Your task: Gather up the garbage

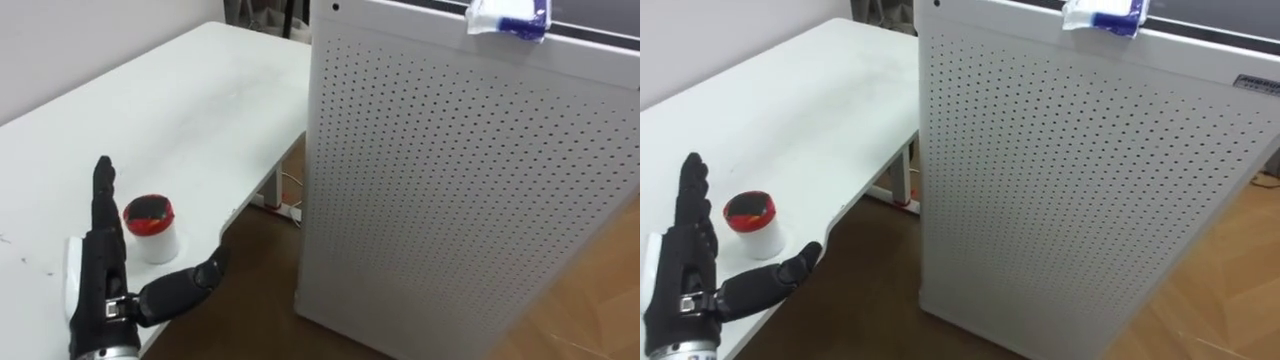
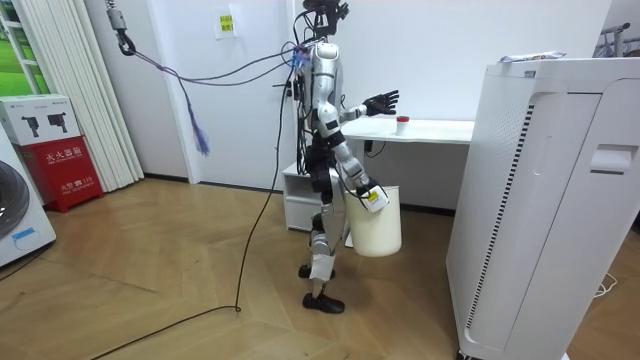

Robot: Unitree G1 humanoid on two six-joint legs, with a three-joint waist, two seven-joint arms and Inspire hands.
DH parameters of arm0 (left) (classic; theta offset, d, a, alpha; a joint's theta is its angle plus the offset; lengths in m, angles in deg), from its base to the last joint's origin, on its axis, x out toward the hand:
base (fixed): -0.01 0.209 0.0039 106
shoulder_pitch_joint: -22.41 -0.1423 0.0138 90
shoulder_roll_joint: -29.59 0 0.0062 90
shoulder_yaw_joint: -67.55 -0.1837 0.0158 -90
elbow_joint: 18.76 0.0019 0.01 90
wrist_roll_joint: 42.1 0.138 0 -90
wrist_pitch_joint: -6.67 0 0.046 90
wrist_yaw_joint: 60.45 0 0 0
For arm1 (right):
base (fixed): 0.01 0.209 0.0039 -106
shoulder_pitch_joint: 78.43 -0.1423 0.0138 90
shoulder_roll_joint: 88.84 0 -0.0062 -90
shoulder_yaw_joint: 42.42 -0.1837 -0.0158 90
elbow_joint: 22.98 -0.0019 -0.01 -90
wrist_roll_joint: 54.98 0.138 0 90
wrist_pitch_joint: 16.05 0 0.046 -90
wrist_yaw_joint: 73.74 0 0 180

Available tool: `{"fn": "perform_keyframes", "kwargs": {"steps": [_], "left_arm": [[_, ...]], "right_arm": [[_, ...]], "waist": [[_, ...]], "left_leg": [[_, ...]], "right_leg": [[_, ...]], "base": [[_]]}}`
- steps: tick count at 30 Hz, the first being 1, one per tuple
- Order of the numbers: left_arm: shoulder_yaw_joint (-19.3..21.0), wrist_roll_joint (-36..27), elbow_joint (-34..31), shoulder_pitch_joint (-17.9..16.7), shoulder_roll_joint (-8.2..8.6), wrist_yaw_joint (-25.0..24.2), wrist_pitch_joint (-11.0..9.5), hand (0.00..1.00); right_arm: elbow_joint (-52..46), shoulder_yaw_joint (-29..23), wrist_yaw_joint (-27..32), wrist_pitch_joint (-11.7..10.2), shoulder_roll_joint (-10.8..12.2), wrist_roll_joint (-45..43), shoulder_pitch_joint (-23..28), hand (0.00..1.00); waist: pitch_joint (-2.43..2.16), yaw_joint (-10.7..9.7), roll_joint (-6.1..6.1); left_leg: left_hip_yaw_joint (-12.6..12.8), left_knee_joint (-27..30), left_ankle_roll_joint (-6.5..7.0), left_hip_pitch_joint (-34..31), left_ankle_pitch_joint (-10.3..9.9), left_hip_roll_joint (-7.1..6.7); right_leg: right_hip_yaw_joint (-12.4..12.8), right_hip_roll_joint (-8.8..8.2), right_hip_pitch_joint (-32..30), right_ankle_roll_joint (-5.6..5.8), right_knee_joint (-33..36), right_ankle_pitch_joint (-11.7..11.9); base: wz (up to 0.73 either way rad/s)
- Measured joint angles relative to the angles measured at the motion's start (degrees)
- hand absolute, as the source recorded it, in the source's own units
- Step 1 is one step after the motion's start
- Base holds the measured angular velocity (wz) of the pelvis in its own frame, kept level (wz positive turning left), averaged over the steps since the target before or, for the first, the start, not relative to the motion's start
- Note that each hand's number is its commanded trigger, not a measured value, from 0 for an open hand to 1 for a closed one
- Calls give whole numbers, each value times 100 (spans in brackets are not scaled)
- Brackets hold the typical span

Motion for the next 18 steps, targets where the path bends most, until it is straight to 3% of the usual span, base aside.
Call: {"fn": "perform_keyframes", "kwargs": {"steps": [6, 18], "left_arm": [[-3, 0, 18, -26, 0, 30, -73, 0], [19, 10, 286, -157, 0, 46, -76, 0]], "right_arm": [[13, 1, -31, 0, -6, -3, 11, 100], [14, -21, -29, -1, -6, -138, 11, 100]], "waist": [[22, 12, 42], [24, -29, 65]], "left_leg": [[5, -17, 1, 13, 1, 5], [31, -80, 9, 98, 6, 22]], "right_leg": [[-13, 6, 0, 0, -6, 0], [-5, 19, 16, 1, -6, -1]], "base": [[0], [-1]]}}
